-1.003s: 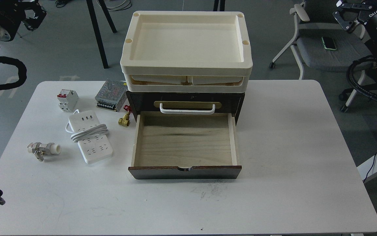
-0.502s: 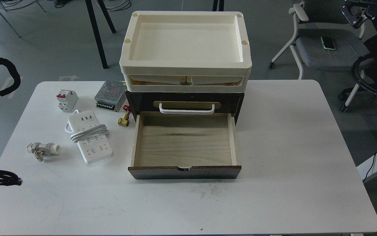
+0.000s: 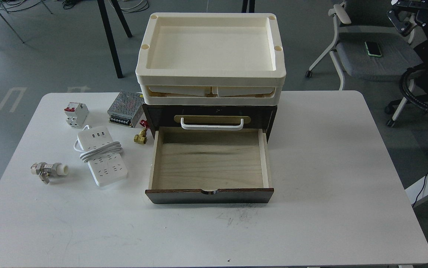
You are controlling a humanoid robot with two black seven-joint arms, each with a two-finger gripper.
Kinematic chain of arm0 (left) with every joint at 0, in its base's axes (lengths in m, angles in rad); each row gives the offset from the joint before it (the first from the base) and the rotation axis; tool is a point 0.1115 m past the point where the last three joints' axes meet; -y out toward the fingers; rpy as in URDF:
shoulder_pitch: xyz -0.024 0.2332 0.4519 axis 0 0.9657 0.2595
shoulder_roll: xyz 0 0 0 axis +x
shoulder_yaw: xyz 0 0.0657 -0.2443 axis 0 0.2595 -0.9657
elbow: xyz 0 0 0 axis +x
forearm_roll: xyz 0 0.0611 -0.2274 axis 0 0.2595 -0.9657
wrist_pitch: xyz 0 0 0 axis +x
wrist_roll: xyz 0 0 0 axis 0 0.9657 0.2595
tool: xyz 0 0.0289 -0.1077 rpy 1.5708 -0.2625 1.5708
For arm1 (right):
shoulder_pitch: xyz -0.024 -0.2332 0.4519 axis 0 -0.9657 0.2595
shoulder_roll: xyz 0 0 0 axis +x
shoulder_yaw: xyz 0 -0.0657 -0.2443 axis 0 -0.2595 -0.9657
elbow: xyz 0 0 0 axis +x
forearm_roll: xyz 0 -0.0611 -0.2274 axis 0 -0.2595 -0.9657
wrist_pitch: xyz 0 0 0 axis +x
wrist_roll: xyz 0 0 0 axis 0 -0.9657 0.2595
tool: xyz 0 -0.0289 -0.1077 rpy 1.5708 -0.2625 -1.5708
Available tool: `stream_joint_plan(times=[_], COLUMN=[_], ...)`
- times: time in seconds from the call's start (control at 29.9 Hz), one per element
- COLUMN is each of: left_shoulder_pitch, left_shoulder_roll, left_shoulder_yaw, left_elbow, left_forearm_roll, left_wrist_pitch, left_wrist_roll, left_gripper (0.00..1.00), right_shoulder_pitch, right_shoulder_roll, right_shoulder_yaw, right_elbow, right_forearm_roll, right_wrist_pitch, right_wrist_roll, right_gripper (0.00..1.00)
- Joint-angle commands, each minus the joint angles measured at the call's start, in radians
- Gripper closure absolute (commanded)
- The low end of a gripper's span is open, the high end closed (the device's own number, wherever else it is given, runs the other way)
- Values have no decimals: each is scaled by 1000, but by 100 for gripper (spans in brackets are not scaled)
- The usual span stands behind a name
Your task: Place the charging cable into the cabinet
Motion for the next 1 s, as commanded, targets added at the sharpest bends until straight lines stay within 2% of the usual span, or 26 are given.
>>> stream_joint_plan(times=[0.0, 0.2, 0.33, 0.43, 0.54, 0.7, 0.97], left_shoulder_pitch=[32, 41, 41, 46, 47, 47, 47], left_shoulder_roll=[146, 264, 271, 260, 240, 150, -24], left_shoulder_yaw=[2, 77, 155, 279, 414, 604, 623], left_elbow=[-157, -263, -303, -302, -285, -169, 155], left_forearm_roll=[289, 721, 1045, 1270, 1468, 1680, 1696], left_wrist_pitch=[1, 1, 1, 1, 102, 260, 353], left_wrist_roll=[0, 0, 0, 0, 0, 0, 0], left_gripper=[1, 1, 1, 1, 1, 1, 1], right_shoulder_pitch=[-3, -15, -41, -44, -47, -90, -190], right_shoulder_roll=[-21, -76, -113, -136, -152, -156, -143], right_shoulder_yaw=[13, 36, 42, 42, 42, 40, 40], right_elbow=[3, 3, 1, 1, 1, 1, 0], right_forearm_roll=[0, 0, 2, 2, 2, 2, 2], right_wrist_pitch=[0, 0, 0, 0, 0, 0, 0], right_wrist_roll=[0, 0, 0, -1, -1, -1, 0], right_gripper=[0, 0, 0, 0, 0, 0, 0])
